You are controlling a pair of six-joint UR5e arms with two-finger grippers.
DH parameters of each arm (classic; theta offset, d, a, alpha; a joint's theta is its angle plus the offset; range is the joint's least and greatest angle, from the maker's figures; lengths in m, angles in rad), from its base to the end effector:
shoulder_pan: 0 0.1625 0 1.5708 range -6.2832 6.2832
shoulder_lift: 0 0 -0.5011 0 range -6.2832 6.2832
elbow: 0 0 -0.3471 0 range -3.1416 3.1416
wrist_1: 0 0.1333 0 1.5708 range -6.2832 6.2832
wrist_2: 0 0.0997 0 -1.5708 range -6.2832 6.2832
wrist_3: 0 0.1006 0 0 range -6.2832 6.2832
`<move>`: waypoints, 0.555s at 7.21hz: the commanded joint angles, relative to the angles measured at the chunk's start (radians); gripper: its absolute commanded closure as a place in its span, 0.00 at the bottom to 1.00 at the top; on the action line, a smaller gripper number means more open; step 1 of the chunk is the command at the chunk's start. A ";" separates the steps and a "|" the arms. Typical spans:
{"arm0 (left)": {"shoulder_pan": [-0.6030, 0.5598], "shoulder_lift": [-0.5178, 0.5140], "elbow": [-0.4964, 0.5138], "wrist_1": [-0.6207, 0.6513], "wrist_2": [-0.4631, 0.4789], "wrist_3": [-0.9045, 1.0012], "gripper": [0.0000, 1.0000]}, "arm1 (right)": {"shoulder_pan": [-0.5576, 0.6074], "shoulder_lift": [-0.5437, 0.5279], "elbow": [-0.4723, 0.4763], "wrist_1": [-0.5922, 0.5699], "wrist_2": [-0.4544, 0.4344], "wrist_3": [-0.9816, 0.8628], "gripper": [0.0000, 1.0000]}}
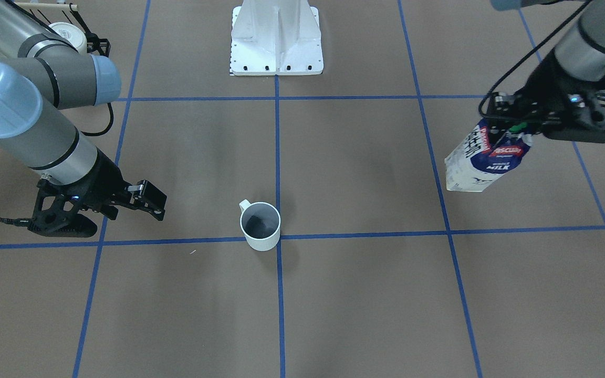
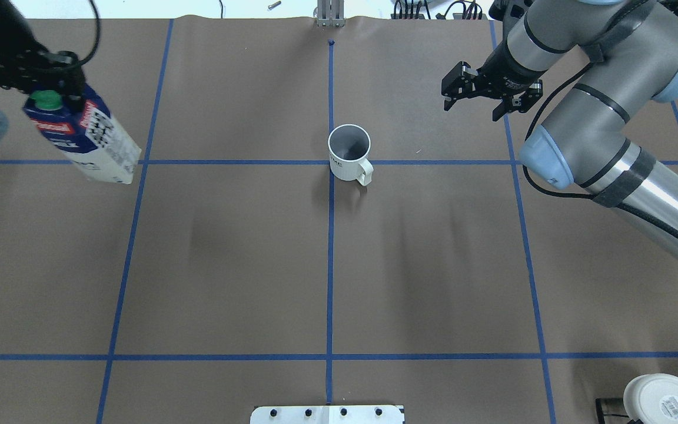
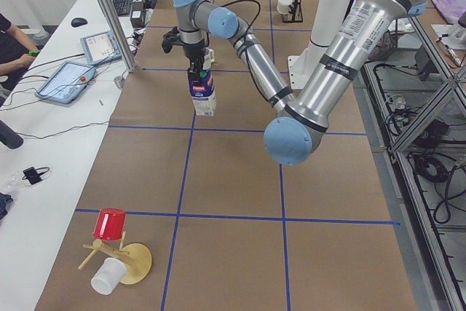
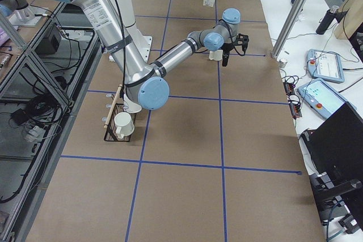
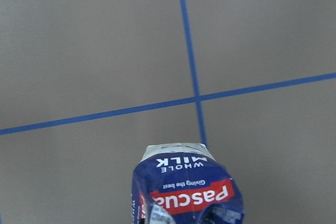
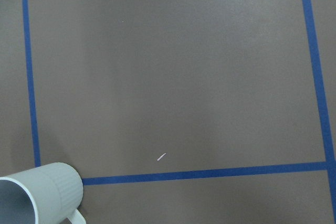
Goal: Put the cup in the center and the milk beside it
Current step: 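Carry the milk carton with the left gripper beside the mug and lower it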
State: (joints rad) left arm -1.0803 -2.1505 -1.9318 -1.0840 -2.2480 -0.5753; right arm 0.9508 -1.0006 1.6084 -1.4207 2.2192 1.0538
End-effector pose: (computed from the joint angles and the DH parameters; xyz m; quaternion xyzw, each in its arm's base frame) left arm 0.2221 -0.5650 0.3280 0.0184 0.3866 0.0357 0.9214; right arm -0.3378 -0.5980 0.3758 0.0151 -0.4586 0.0744 0.8854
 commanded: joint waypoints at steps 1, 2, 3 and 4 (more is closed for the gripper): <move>0.107 -0.124 0.188 -0.226 0.008 -0.284 1.00 | 0.002 -0.024 0.027 0.000 0.002 0.000 0.00; 0.132 -0.172 0.261 -0.300 0.010 -0.364 1.00 | 0.000 -0.032 0.041 0.000 0.002 0.000 0.00; 0.154 -0.216 0.302 -0.327 0.010 -0.394 1.00 | 0.002 -0.033 0.041 0.000 0.002 0.000 0.00; 0.184 -0.279 0.365 -0.352 0.036 -0.446 1.00 | 0.002 -0.035 0.041 0.000 0.002 0.000 0.00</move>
State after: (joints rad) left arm -0.9304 -2.3607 -1.6389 -1.3957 -2.2323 -0.9584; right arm 0.9521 -1.0324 1.6469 -1.4205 2.2211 1.0538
